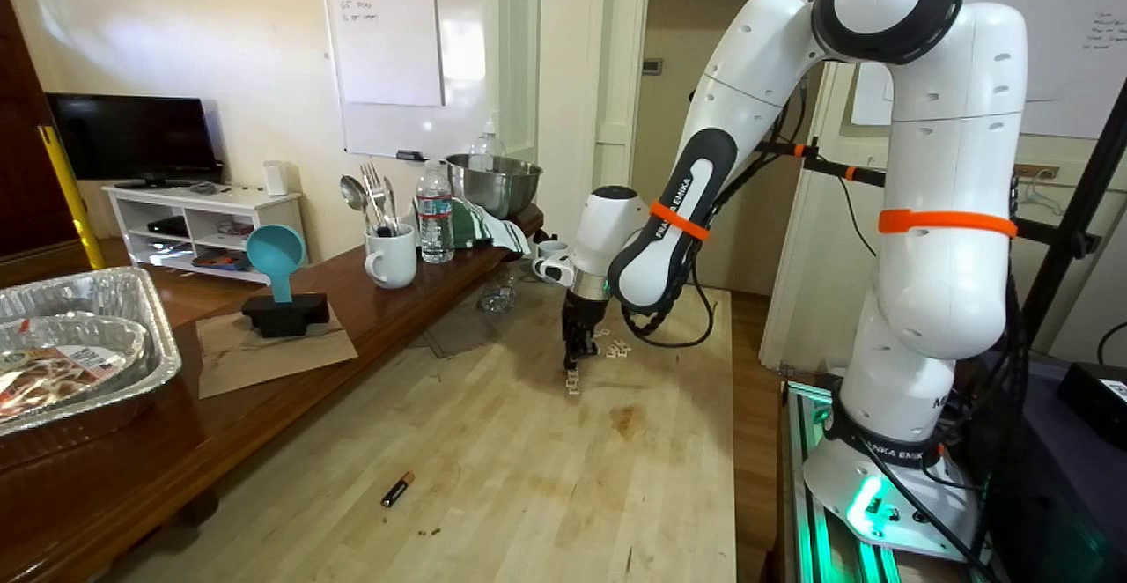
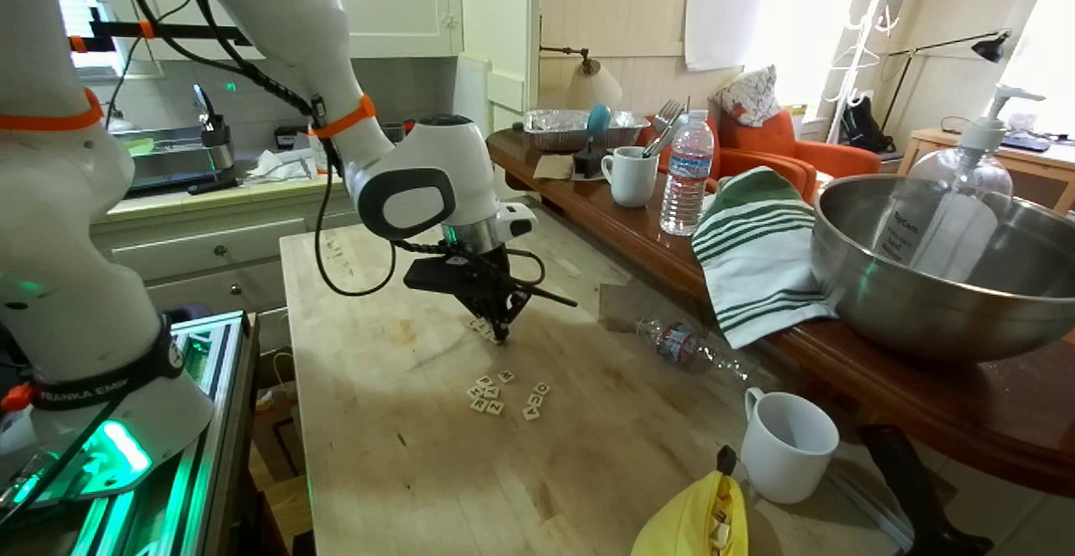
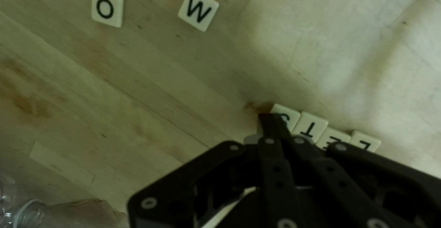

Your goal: Put one letter block into the line of letter blocks

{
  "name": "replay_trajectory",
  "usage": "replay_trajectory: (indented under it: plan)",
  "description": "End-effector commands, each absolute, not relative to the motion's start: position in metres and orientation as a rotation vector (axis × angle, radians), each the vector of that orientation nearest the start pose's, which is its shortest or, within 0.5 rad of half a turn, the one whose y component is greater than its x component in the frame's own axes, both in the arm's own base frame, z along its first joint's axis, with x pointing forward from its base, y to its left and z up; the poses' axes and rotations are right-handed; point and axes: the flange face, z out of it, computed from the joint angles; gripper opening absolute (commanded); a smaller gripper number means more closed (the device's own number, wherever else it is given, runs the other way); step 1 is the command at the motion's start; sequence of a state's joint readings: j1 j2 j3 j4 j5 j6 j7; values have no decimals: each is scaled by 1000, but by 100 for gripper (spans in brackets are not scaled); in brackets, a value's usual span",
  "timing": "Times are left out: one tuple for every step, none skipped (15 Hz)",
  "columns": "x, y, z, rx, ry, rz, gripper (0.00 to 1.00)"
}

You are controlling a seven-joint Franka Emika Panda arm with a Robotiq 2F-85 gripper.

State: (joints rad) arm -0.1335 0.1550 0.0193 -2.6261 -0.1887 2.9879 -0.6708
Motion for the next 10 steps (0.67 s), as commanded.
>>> replay_trajectory:
  plan:
    - [440,-35,213,-3015,-1167,-283,0]
    - [441,-34,214,-3016,-1163,-286,0]
    - [441,-34,215,-3016,-1160,-289,0]
    - [441,-34,216,-3015,-1159,-288,0]
    - [441,-33,216,-3016,-1158,-290,0]
    - [441,-33,216,-3017,-1157,-292,0]
    - [441,-33,217,-3018,-1156,-294,0]
    - [441,-33,218,-3018,-1156,-298,0]
    - [442,-33,220,-3019,-1155,-303,0]
    - [442,-34,221,-3022,-1150,-310,0]
